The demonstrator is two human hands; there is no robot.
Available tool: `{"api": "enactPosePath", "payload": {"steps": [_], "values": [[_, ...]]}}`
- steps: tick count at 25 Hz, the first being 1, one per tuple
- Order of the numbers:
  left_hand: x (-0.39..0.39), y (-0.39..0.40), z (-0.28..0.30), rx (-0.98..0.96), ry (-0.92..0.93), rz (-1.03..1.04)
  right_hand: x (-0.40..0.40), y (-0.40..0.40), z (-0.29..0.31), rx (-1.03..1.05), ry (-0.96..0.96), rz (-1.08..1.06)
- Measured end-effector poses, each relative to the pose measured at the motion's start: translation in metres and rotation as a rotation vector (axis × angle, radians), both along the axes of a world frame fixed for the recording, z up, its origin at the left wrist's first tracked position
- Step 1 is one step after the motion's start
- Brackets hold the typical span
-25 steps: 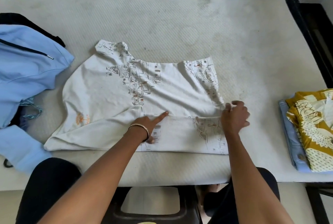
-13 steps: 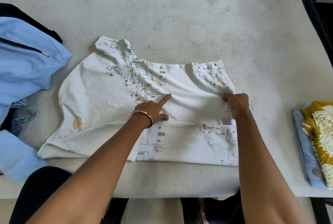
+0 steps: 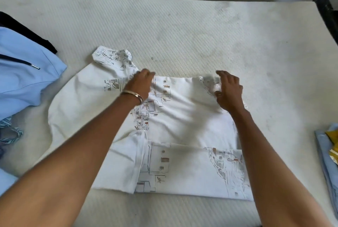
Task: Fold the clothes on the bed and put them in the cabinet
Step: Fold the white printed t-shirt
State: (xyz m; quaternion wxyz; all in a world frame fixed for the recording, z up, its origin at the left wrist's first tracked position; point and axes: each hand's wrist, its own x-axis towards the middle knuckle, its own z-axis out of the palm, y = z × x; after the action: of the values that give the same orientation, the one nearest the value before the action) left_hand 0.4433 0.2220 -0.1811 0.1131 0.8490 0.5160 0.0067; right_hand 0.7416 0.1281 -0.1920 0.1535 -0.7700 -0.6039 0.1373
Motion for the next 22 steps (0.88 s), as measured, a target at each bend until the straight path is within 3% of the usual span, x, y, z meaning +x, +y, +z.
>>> {"api": "enactPosePath", "payload": {"steps": [2,4,7,11,13,16,20,22], "values": [[-0.014,0.038,-0.004,0.016,0.376,-0.231,0.001,0.023,0.003,-0.217,-0.171,0.244],[-0.016,0.062,-0.007,0.000,0.575,-0.319,0.015,0.042,0.007,-0.298,-0.315,0.335],[-0.008,0.075,-0.007,0.012,0.597,-0.326,0.040,0.056,0.022,-0.315,-0.532,0.229],[-0.011,0.079,-0.002,-0.045,0.547,-0.188,0.047,0.057,0.025,-0.221,-0.882,0.123],[-0.018,0.079,0.005,0.024,0.600,-0.172,0.047,0.053,0.020,-0.238,-0.798,0.168],[-0.033,0.080,0.010,0.105,0.716,-0.265,0.046,0.045,0.021,-0.280,-0.425,0.262],[-0.051,0.072,0.022,0.134,0.741,-0.366,0.035,0.026,0.028,-0.252,-0.639,0.107],[-0.061,0.056,0.037,0.181,0.733,-0.370,0.031,0.008,0.039,-0.197,-0.652,-0.014]]}}
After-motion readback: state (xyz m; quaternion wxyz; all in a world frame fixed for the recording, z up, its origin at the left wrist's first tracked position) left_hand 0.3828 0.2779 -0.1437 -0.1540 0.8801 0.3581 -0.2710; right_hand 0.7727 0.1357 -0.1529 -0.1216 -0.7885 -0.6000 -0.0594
